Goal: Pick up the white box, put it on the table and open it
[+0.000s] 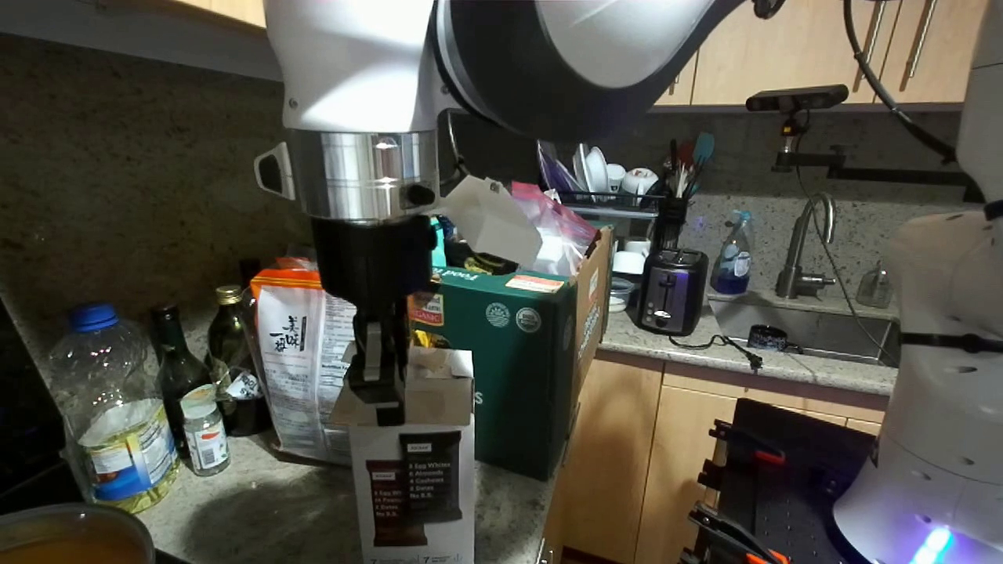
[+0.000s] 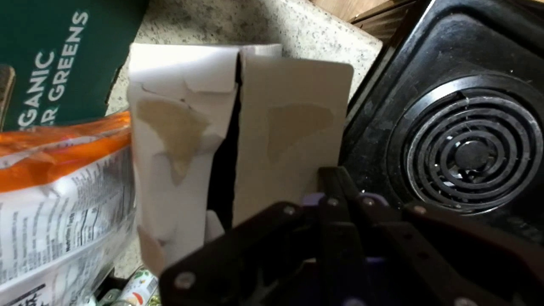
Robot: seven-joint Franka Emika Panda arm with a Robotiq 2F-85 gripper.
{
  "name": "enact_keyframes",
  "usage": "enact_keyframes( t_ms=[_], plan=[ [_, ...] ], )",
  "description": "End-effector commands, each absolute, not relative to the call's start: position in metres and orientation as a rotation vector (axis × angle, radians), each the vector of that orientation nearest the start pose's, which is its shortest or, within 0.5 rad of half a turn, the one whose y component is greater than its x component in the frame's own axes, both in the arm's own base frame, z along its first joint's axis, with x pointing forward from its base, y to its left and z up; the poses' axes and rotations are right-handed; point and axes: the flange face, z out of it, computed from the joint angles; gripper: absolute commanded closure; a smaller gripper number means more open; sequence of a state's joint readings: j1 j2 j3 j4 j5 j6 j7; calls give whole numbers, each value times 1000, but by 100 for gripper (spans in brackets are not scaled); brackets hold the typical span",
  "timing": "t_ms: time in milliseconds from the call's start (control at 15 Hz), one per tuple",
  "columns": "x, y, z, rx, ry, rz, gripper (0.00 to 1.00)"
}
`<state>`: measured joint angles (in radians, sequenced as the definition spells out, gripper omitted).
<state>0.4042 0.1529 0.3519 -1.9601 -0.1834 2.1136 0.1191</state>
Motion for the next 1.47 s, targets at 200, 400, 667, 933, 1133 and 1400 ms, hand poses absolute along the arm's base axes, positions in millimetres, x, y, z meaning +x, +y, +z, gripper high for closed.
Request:
enact_keyframes(
  t_ms=[200, 400, 667, 933, 1133, 1400],
  plan=[
    [449, 397, 429, -3002, -1182, -181, 100],
    [460, 391, 426, -3002, -1184, -198, 100],
    [474, 387, 420, -2996, -1182, -217, 100],
    [484, 388, 416, -3010, -1189, -254, 85],
    [487, 388, 418, -3039, -1200, -294, 60],
    [482, 393, 421, -3087, -1226, -359, 29]
  ],
)
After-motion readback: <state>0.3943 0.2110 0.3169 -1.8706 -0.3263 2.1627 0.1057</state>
